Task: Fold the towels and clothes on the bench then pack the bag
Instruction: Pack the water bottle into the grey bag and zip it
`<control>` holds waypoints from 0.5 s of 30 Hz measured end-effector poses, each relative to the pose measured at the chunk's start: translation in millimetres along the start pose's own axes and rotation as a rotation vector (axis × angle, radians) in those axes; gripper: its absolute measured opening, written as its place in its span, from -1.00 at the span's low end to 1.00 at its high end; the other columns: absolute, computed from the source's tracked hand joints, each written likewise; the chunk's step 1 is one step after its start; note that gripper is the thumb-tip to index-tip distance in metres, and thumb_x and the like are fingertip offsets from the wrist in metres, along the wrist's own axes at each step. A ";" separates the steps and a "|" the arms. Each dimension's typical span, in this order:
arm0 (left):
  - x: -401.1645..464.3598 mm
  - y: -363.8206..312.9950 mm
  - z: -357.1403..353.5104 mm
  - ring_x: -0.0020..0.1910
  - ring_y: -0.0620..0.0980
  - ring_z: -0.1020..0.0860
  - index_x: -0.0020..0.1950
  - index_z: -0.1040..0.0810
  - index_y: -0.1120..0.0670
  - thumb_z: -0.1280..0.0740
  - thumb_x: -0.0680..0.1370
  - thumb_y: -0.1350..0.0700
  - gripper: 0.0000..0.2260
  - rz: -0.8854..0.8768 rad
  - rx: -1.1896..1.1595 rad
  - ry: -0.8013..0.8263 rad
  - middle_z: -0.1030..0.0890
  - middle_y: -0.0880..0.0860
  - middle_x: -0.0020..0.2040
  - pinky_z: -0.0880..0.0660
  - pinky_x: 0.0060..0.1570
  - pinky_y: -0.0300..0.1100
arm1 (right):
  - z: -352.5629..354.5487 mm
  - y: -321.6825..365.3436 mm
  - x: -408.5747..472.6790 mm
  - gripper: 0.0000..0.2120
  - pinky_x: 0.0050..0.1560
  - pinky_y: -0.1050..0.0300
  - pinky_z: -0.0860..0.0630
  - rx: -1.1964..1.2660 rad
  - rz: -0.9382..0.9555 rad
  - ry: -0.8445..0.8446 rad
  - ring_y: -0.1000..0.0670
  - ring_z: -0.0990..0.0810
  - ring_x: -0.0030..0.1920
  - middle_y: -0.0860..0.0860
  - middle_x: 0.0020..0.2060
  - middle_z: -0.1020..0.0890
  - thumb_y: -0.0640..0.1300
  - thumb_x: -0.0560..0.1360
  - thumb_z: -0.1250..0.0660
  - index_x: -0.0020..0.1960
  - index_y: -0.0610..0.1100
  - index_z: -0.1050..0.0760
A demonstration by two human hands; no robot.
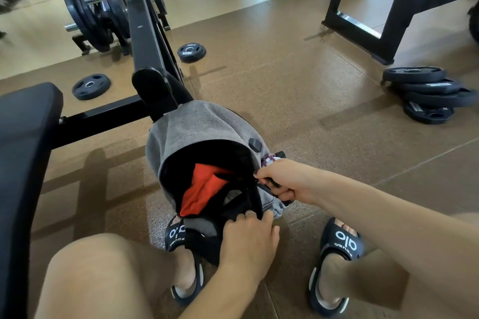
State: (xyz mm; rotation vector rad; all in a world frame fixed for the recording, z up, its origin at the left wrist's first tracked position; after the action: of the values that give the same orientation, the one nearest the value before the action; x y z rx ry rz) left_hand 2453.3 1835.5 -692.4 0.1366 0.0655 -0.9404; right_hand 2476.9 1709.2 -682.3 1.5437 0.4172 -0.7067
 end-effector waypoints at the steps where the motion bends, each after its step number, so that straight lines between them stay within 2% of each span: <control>1: 0.1 1.9 7.5 -0.20 0.12 -0.61 0.10 -0.56 0.01 -0.30 0.58 -0.19 -0.70 0.023 -0.011 0.014 -0.62 0.13 -0.12 -0.43 -0.32 -0.04 | -0.7 0.6 0.3 -0.69 -0.61 0.27 -0.02 -0.032 0.001 0.009 0.10 -0.11 -0.58 0.10 -0.59 -0.33 -0.18 0.59 -0.25 -0.32 -0.11 -0.33; 2: 1.6 6.5 13.7 -0.06 0.13 -0.61 0.18 -0.52 0.01 -0.17 0.63 -0.19 -0.67 0.056 -0.022 0.023 -0.60 0.12 0.01 -0.43 -0.22 -0.04 | -0.5 0.9 0.8 -0.68 -0.60 0.27 -0.02 -0.071 0.003 0.011 0.09 -0.11 -0.58 0.09 -0.59 -0.30 -0.17 0.59 -0.26 -0.33 -0.11 -0.32; 3: 3.3 12.8 23.4 0.04 0.13 -0.59 0.20 -0.51 0.01 -0.13 0.64 -0.17 -0.67 0.069 -0.037 0.020 -0.58 0.10 0.08 -0.43 -0.16 -0.05 | 0.0 1.7 1.0 -0.68 -0.58 0.27 -0.01 -0.114 0.007 0.012 0.08 -0.10 -0.58 0.07 -0.59 -0.28 -0.17 0.58 -0.27 -0.34 -0.11 -0.32; 6: 11.5 44.8 54.3 0.11 0.14 -0.61 0.14 -0.51 0.00 -0.25 0.57 -0.03 -0.80 0.108 -0.026 0.023 -0.56 0.04 0.12 -0.34 -0.14 -0.08 | 2.0 5.5 0.9 -0.67 -0.53 0.26 -0.01 -0.201 0.014 0.025 0.07 -0.10 -0.56 0.03 -0.55 -0.26 -0.18 0.55 -0.28 -0.36 -0.12 -0.33; 8: 17.8 68.4 75.7 0.06 0.15 -0.62 0.03 -0.42 -0.04 -0.28 0.54 0.07 -0.90 0.113 -0.037 -0.011 -0.55 0.02 0.07 -0.33 -0.16 -0.09 | 2.3 9.5 -0.3 -0.67 -0.53 0.26 -0.02 -0.195 0.014 0.044 0.06 -0.09 -0.53 0.00 -0.49 -0.25 -0.18 0.55 -0.29 -0.37 -0.11 -0.34; 10: 24.0 84.6 89.2 -0.09 0.14 -0.61 0.01 -0.30 -0.03 -0.26 0.54 0.15 -0.84 0.079 -0.078 -0.078 -0.51 0.01 -0.05 -0.37 -0.26 -0.08 | 1.7 15.9 -2.7 -0.68 -0.53 0.24 -0.01 -0.177 0.035 0.069 0.05 -0.08 -0.49 -0.01 -0.44 -0.25 -0.15 0.55 -0.30 -0.36 -0.10 -0.35; 12: 27.7 90.7 93.7 -0.24 0.06 -0.56 0.04 -0.28 -0.02 -0.26 0.56 0.14 -0.83 0.013 -0.136 -0.143 -0.48 -0.03 -0.18 -0.47 -0.33 -0.05 | -1.3 25.3 -7.6 -0.68 -0.52 0.21 0.00 -0.154 0.081 0.106 0.05 -0.07 -0.47 0.01 -0.46 -0.24 -0.12 0.58 -0.29 -0.34 -0.09 -0.35; 15: 29.3 89.5 87.8 -0.26 0.00 -0.56 0.10 -0.31 -0.03 -0.24 0.60 0.05 -0.86 -0.037 -0.232 -0.208 -0.51 -0.05 -0.19 -0.52 -0.33 -0.04 | -10.7 38.4 -16.2 -0.65 -0.51 0.21 0.01 -0.103 0.162 0.172 0.08 -0.10 -0.52 0.09 -0.54 -0.29 -0.11 0.63 -0.25 -0.33 -0.10 -0.35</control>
State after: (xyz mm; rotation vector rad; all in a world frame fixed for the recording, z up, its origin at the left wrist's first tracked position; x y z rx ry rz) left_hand 2542.7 1851.4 -601.0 -0.1777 -0.0157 -0.9723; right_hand 2491.7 1717.9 -642.8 1.5262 0.4436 -0.4225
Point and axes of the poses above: each hand's wrist, its own x-axis towards the middle knuckle, its own z-axis out of the back of the hand, y = z × x, the point moved 6 cm from there along x, towards the middle knuckle
